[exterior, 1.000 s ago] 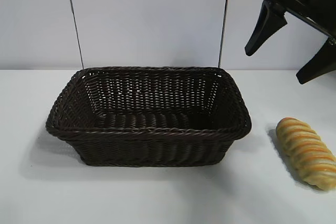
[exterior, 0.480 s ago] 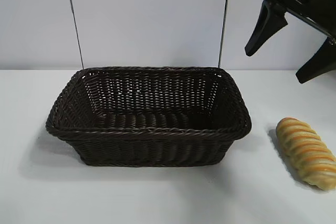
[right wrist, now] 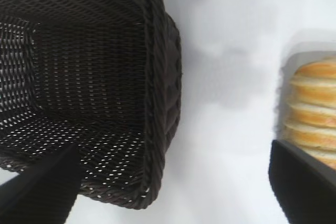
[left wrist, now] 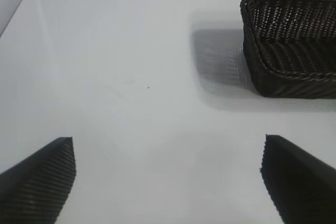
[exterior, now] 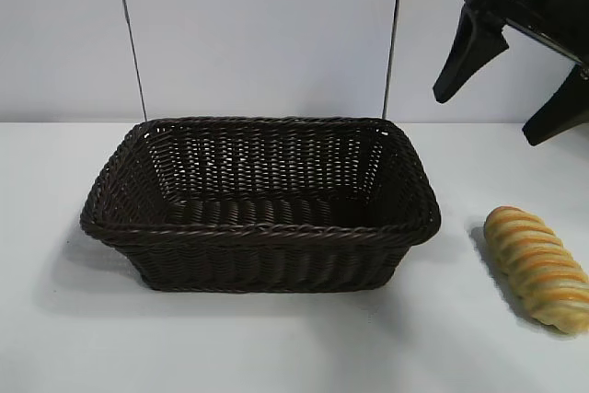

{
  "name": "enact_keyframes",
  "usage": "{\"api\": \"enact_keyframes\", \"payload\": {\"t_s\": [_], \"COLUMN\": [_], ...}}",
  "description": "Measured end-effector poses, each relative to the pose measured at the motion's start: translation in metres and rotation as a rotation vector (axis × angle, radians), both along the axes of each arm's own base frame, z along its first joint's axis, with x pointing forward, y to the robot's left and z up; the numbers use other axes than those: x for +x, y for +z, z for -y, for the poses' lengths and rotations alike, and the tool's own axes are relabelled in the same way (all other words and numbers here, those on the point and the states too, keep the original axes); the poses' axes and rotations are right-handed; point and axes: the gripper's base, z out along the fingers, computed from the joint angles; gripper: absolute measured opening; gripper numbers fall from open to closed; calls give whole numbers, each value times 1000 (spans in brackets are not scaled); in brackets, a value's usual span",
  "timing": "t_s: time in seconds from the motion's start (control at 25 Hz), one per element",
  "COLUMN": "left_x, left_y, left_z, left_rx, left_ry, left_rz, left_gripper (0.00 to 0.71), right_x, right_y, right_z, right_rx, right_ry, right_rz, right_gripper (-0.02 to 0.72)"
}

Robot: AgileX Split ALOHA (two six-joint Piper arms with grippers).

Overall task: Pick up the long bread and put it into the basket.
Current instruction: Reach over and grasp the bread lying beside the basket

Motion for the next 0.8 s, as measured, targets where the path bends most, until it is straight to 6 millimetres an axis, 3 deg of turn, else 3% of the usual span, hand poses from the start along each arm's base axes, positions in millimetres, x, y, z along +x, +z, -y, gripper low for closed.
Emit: {"api": "enact_keyframes", "payload": {"t_s": [0.2, 0.52, 0.8], "left_x": [0, -5, -7], "left_y": [0, 0, -1], "left_z": [0, 0, 0], "left_rx": [1, 2, 2], "left_ry": [0, -1, -1], "left_rz": [1, 41, 51], "left_gripper": [694, 694, 694], "right_x": [-3, -2, -19], "right_y": [-2, -5, -46], "right_z": [9, 11, 13], "right_rx": [-103, -121, -129], "right_ry": [-15, -27, -39], "right_rz": [-33, -14, -40], "right_gripper": [694, 694, 694]}}
